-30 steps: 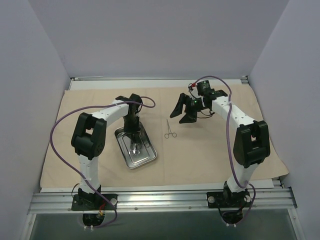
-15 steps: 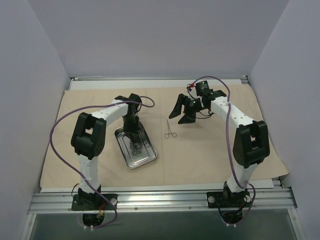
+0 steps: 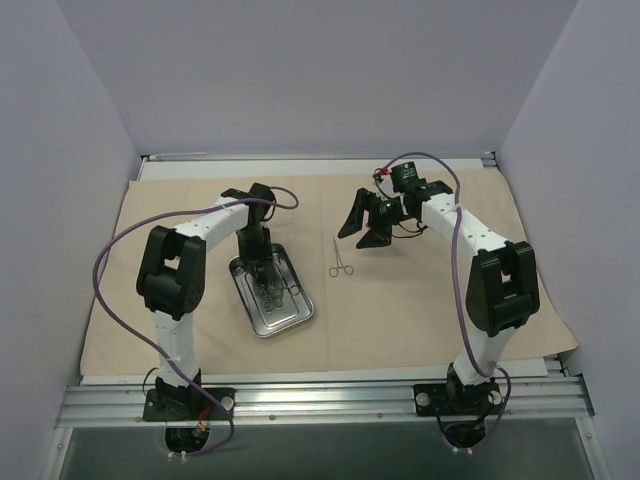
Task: Open and lay out the surgical kit
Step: Adjust the medical item in the container.
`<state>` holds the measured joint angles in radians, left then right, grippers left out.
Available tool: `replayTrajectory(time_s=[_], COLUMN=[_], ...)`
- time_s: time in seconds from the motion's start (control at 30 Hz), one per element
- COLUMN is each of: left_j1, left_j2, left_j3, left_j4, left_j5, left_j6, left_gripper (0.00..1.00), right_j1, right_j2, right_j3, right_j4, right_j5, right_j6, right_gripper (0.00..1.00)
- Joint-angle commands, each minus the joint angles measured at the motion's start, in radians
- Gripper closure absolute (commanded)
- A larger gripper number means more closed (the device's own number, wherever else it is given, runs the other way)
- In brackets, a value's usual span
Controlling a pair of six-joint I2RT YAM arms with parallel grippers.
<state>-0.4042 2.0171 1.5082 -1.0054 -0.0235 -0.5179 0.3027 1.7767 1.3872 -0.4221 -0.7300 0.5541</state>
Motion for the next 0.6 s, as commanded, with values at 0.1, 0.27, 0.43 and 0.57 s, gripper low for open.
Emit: replayTrajectory(time_s=[0.1, 0.27, 0.43, 0.57], left_j1=[0.060, 0.067, 0.065, 0.062], left_j2=[-0.057, -0.034, -0.012, -0.006], left_j3=[0.006, 0.000, 0.003, 0.004], left_j4=[0.004, 0.019, 0.036, 0.037], left_j5=[-0.013, -0.001, 0.019, 0.022], left_j6=[-0.051, -0.053, -0.064, -0.076], left_gripper=[0.56, 0.55, 0.55, 0.55], right_j1=[0.006, 0.006, 0.006, 0.006], right_j2=[0.000, 0.006, 0.013, 0.020], right_j3=[-0.010, -0.007, -0.007, -0.007], right_j4=[0.005, 0.005, 0.005, 0.006], right_j5=[-0.020, -0.022, -0.025, -0.026], right_j6=[-0.010, -0.010, -0.011, -0.011], right_gripper=[0.37, 0.37, 0.37, 0.37])
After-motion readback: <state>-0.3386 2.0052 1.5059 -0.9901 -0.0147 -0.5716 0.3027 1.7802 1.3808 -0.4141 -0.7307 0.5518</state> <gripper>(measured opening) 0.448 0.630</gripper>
